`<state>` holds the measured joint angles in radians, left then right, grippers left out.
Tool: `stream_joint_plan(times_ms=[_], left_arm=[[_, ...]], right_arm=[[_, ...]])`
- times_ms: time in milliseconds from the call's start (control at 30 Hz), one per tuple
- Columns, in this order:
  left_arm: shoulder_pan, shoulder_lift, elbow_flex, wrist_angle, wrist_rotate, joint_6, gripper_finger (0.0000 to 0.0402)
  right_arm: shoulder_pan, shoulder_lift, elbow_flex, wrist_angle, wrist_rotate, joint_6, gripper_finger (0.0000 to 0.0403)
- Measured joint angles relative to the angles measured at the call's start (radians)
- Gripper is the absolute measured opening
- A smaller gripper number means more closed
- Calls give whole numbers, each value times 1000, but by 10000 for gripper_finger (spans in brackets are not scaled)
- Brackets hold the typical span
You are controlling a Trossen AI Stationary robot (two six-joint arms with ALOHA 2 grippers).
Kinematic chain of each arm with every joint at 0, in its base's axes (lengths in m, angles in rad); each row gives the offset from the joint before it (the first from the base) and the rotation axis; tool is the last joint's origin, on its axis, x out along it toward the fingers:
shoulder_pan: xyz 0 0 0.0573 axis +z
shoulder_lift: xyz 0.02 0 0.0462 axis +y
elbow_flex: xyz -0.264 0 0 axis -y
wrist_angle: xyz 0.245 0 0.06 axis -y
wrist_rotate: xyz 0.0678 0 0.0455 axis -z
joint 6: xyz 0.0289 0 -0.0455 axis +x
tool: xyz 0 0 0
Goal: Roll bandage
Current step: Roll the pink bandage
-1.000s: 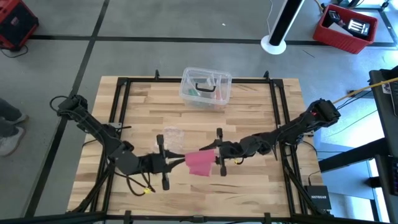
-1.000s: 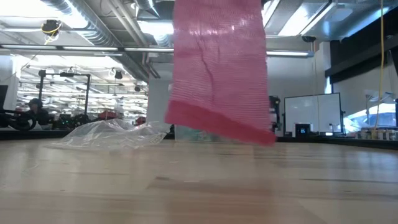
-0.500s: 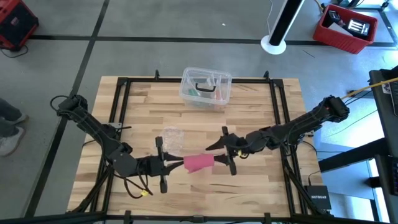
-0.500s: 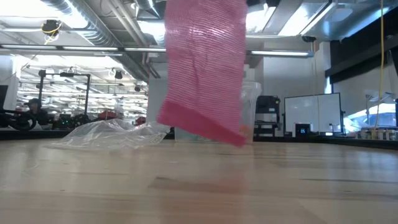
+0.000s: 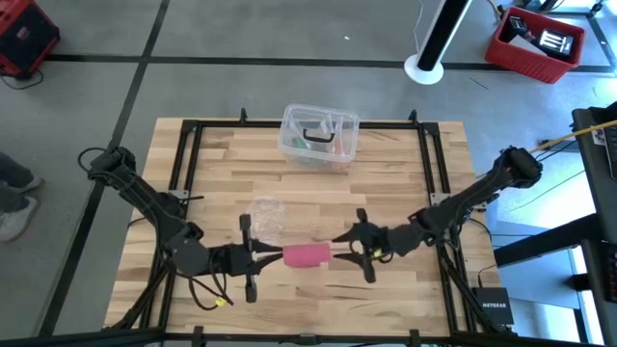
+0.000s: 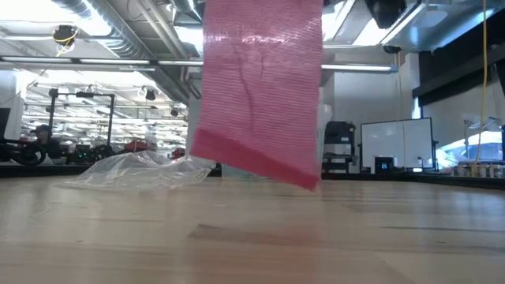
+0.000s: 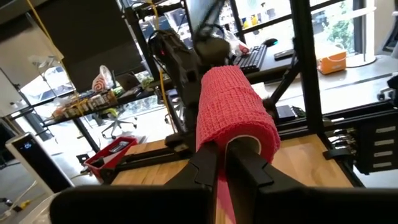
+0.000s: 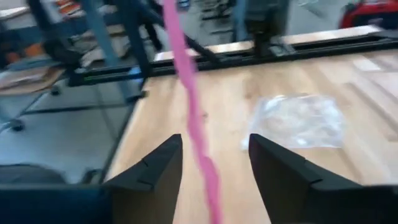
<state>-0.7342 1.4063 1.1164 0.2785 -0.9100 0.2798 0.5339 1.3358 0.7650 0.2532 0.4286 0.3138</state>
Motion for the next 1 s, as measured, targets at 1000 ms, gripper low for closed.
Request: stream_joint_plan(times_ms=[1000], left_arm=[[10,0,0,1,1,-38,13]], right_arm=[[-23,348,106,443,8,-366,161]])
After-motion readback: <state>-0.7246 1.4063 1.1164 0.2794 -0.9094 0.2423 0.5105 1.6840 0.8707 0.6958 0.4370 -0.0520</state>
